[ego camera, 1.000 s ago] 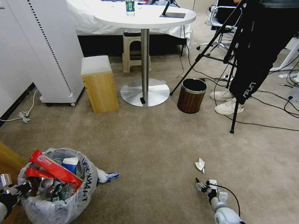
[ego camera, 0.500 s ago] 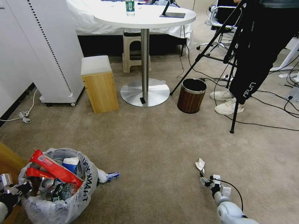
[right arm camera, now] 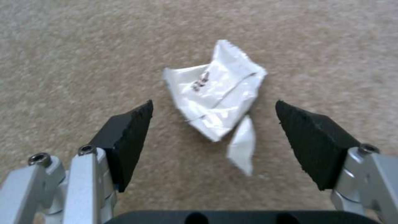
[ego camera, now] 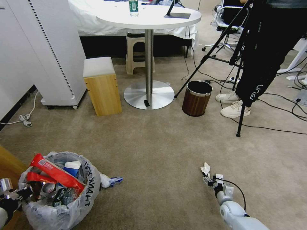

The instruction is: Pick up the trash bin and place the garbage on the floor into it.

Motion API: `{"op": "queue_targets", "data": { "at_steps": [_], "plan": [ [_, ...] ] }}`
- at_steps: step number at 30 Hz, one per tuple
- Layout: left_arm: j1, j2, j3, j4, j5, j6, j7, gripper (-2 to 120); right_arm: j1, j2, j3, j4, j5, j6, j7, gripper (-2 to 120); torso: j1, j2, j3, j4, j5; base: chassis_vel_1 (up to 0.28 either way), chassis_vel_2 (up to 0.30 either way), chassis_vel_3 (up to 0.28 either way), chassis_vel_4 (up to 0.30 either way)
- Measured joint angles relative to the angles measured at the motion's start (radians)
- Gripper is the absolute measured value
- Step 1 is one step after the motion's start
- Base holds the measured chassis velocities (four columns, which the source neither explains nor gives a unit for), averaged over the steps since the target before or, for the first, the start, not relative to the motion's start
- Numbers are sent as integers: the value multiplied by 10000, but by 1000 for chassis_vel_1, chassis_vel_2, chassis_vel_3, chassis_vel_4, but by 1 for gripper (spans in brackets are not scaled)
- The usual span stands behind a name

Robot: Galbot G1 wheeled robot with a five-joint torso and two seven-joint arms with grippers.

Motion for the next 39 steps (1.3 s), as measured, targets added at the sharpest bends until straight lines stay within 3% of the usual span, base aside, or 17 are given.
{"op": "queue_targets", "data": {
  "at_steps": [6,16,34,39],
  "plan": [
    [9,-20,-26,1,-12,-9,7,1,270,323,-146,-523,-200,113,-178,78,0,0,0,-2,-2,0,0,0,0],
    [-25,13,-46,106,-16,-31,10,1,628,691,-232,-1345,-474,207,-324,65,0,0,-1,-1,-3,0,0,0,0],
    [-83,52,-23,403,32,-108,35,1,548,744,-174,-1427,-649,355,-311,0,0,0,0,0,2,0,0,0,0],
    [-76,35,-26,404,32,-131,46,1,486,697,-163,-1356,-663,401,-322,0,0,0,0,1,2,0,0,0,0]
  ]
}}
